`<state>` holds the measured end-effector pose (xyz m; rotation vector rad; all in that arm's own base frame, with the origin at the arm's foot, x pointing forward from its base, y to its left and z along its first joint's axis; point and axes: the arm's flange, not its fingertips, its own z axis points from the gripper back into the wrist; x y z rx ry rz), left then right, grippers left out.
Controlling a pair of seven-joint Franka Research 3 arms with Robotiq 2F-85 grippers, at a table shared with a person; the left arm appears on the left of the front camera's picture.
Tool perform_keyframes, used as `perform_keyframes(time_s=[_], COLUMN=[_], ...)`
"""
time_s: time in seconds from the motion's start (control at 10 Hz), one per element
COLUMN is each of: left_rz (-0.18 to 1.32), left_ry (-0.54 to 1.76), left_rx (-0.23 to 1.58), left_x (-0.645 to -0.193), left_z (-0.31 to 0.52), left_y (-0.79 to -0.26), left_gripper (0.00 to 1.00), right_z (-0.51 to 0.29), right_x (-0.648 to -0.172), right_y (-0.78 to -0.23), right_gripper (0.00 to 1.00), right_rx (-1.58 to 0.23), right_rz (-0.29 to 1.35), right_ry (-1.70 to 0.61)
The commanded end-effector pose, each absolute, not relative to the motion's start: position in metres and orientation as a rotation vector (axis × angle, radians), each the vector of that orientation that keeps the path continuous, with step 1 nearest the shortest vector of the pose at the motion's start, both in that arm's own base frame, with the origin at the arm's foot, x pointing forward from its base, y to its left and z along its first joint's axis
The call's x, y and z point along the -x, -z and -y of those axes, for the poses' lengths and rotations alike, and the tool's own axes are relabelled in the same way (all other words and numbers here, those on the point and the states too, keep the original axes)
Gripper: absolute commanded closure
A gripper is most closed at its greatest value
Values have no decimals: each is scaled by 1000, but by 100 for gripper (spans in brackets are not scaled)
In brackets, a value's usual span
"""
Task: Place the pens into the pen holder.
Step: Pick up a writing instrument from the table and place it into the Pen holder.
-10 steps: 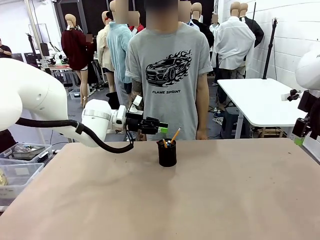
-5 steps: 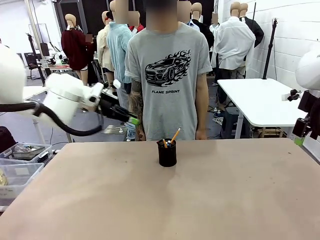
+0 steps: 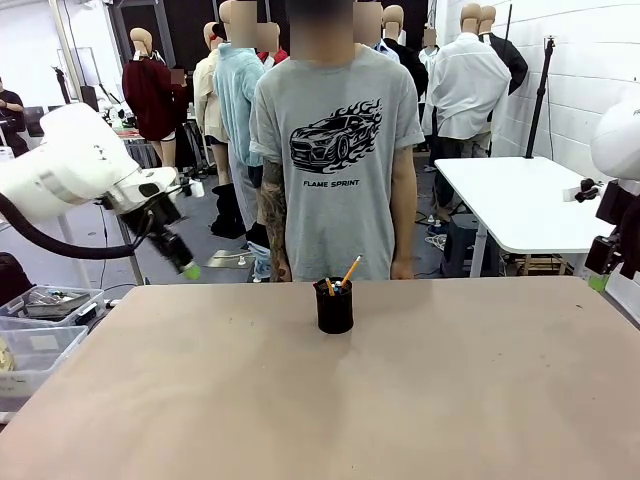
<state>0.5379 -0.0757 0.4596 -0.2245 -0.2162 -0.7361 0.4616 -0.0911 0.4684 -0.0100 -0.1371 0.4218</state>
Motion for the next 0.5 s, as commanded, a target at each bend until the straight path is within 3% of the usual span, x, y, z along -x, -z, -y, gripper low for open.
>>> perform_keyframes(time_s=[0.0,0.3,0.4], left_rz=[81,127,82], left_ry=[594,509,545], left_rx=[174,104,131], left_x=[-506,-478,-495], left_z=[72,58,58], left_y=[-479,-472,-475], left_gripper=[34,34,34], right_z=[92,92,92], right_x=[-461,-461,-461], right_y=[-466,-466,-466], right_gripper=[20,20,20], right_rx=[34,34,34], right_rz=[142,142,142], right_ry=[-439,-439,-439])
